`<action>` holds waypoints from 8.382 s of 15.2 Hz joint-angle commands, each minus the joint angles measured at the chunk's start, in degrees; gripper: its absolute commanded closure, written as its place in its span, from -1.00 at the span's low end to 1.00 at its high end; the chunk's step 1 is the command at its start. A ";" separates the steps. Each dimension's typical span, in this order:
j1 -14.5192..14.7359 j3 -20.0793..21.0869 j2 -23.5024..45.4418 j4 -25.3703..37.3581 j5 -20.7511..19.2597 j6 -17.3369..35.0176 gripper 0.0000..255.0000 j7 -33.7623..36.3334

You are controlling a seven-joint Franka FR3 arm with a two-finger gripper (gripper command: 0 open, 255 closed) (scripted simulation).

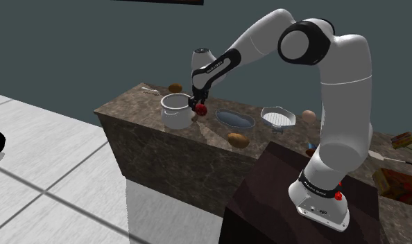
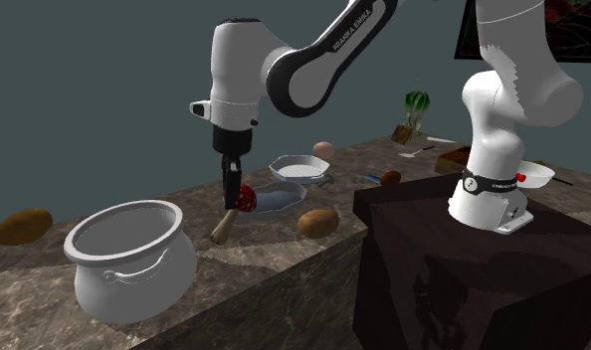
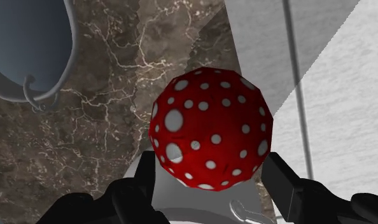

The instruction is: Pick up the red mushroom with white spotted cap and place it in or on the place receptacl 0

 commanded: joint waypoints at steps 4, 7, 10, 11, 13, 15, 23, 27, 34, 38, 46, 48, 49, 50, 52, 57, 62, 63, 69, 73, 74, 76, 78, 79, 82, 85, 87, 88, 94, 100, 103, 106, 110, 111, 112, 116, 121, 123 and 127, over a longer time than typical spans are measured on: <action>-0.03 0.14 -2.26 0.75 0.28 -3.01 1.00 -0.34; -0.06 0.22 -3.46 1.43 0.44 -4.88 1.00 -0.56; -0.08 0.28 -4.59 2.22 0.60 -6.79 1.00 -0.79; -0.09 0.30 -4.94 2.51 0.66 -7.43 1.00 -0.86; -0.97 0.05 -5.78 1.76 0.99 -7.42 1.00 -2.17; -2.73 -0.47 -7.16 0.34 1.63 -7.20 1.00 -4.81; -9.62 -3.06 -10.93 -2.52 4.41 -7.52 1.00 -15.90; -12.97 -4.57 -11.71 -2.31 5.87 -8.34 1.00 -21.59; -11.59 -4.19 -10.10 -7.48 3.67 -2.97 -1.00 -20.48; -10.18 -4.05 -7.85 -11.74 1.24 2.06 -1.00 -19.18; -6.78 -4.97 -1.18 -18.08 -4.47 11.87 -1.00 -15.51; -5.72 -5.53 0.93 -19.20 -6.03 14.27 -1.00 -14.38; -5.14 -5.87 2.06 -19.69 -6.80 15.46 -1.00 -13.79; -4.53 -6.24 3.23 -20.13 -7.58 16.64 -1.00 -13.19; -3.45 -6.95 5.28 -20.76 -8.85 18.60 -1.00 -12.18; -3.68 -7.26 9.25 -19.35 -9.06 21.23 -1.00 -11.94; -3.82 -7.39 11.33 -18.51 -9.17 22.50 -1.00 -11.82; -3.83 -7.38 11.33 -18.51 -9.17 22.50 -1.00 -11.82; -3.81 -7.36 11.43 -18.42 -9.19 22.50 1.00 -11.75; -3.73 -7.38 11.43 -18.47 -9.20 22.54 1.00 -11.68; -3.74 -7.39 11.41 -18.49 -9.21 22.55 1.00 -11.69; -3.76 -7.39 11.39 -18.52 -9.21 22.56 1.00 -11.71; -3.89 -7.31 10.53 -18.82 -9.16 22.01 1.00 -11.93; -3.93 -7.25 9.72 -19.13 -9.13 21.52 1.00 -12.07; -4.07 -7.06 7.34 -19.94 -8.98 19.96 1.00 -12.50; -4.20 -6.87 5.00 -20.66 -8.80 18.34 1.00 -12.95; -4.28 -6.74 3.46 -21.08 -8.66 17.23 1.00 -13.27; -4.32 -6.68 2.69 -21.27 -8.58 16.66 1.00 -13.42; -4.53 -6.31 -1.76 -22.14 -8.07 13.11 1.00 -14.40; -4.67 -5.99 -5.97 -22.57 -7.49 9.35 1.00 -15.39; -4.71 -5.85 -7.98 -22.61 -7.18 7.40 1.00 -15.88; -4.73 -5.73 -9.92 -22.54 -6.87 5.41 1.00 -16.37; -4.72 -5.59 -12.38 -22.26 -6.47 2.70 1.00 -17.00; -4.72 -5.58 -12.54 -22.24 -6.45 2.52 1.00 -17.04; -5.59 -5.96 -11.69 -21.13 -6.10 2.49 1.00 -18.55; -9.13 -7.15 -7.96 -16.09 -4.47 2.02 1.00 -24.48; -13.74 -7.95 -2.52 -8.27 -2.20 0.55 1.00 -31.49; -14.74 -8.01 -0.77 -6.52 -1.75 0.71 1.00 -32.77; -14.83 -7.97 1.42 -6.70 -1.77 3.06 1.00 -32.45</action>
